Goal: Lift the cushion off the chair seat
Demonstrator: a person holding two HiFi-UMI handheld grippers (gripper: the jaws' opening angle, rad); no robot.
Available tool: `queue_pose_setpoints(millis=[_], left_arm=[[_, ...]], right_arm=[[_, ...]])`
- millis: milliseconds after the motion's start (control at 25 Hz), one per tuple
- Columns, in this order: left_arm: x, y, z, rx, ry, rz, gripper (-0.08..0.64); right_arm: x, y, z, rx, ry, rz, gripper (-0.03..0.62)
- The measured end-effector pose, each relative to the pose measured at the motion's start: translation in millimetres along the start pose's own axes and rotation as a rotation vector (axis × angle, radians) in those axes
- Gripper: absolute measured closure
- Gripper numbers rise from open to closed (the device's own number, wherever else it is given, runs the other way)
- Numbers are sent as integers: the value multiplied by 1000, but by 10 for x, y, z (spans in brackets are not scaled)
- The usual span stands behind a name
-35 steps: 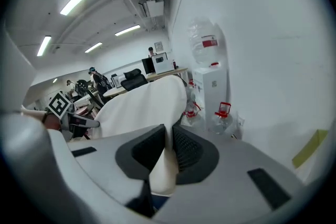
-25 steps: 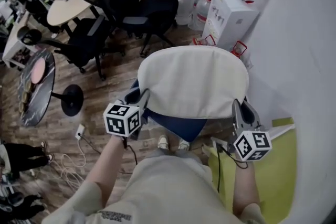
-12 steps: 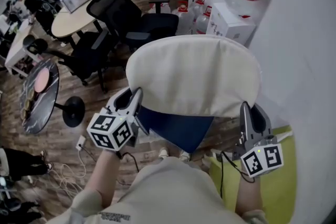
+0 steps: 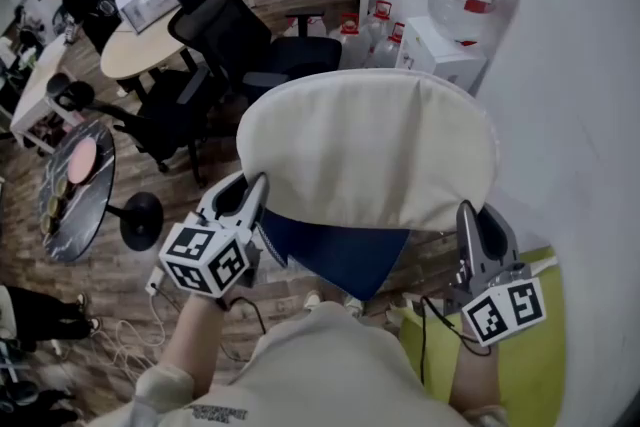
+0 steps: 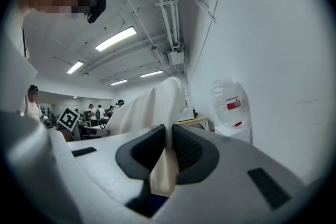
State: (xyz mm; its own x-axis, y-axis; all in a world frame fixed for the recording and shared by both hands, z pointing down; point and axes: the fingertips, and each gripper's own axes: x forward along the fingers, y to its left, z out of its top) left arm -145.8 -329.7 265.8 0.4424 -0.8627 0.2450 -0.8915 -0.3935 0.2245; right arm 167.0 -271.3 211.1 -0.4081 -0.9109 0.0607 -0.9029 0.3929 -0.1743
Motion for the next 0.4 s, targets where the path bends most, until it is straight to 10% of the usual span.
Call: queue_pose_setpoints(millis=[400], left_arm=[[-5,5,80,-3,-15,-29,466]], right_arm=[[51,53,6,-33,-6,-29,528]])
